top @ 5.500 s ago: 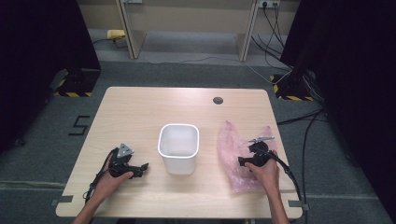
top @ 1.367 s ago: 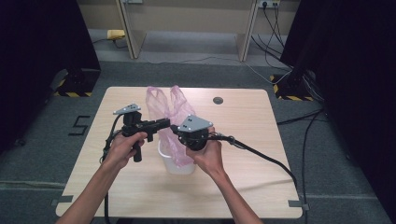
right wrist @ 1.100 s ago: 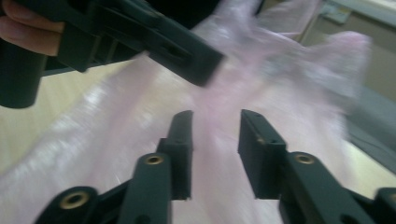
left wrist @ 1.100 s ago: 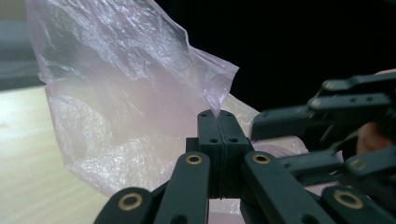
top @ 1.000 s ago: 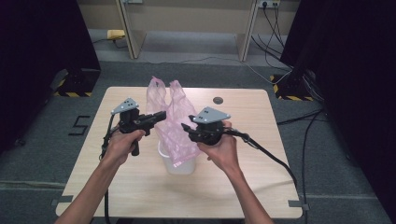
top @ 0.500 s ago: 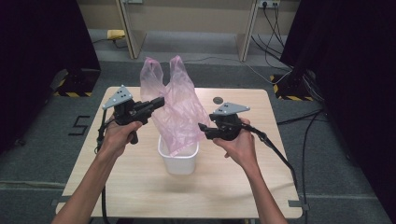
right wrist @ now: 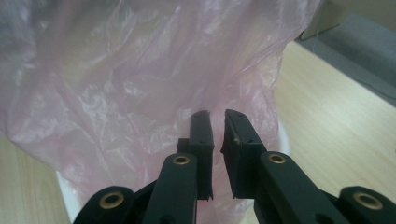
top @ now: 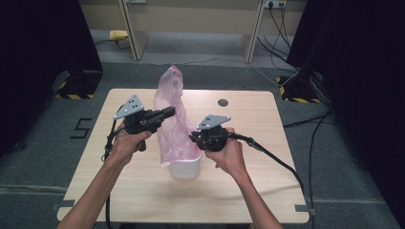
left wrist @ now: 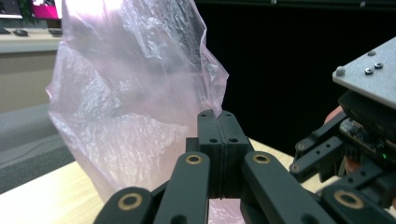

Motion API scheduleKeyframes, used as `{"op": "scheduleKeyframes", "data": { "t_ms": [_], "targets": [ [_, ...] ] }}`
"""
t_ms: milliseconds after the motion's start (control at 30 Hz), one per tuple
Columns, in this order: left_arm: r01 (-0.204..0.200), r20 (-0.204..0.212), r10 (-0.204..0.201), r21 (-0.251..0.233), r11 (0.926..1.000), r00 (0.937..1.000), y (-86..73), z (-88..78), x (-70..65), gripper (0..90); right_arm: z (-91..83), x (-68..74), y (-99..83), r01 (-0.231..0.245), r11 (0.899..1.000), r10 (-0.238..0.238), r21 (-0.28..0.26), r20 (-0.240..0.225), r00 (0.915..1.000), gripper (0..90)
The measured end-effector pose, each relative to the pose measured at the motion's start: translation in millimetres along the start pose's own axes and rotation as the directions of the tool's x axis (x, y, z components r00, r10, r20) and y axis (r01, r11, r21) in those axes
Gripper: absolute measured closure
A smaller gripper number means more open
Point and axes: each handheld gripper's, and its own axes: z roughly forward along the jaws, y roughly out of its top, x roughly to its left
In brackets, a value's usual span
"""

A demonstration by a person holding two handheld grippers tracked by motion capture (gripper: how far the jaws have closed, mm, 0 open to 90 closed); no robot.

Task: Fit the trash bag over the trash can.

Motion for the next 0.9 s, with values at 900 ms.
{"op": "scheduleKeyframes", "data": {
  "t_ms": [900],
  "targets": [
    [0.008,-0.012,-0.008,0.008,0.9999,0.9999,-0.1,14.4,-5.6,90.0,-17.8,45.1,20.4,-0.072,0.992,0.066,-0.108,-0.057,0.9962,48.9]
  ]
}}
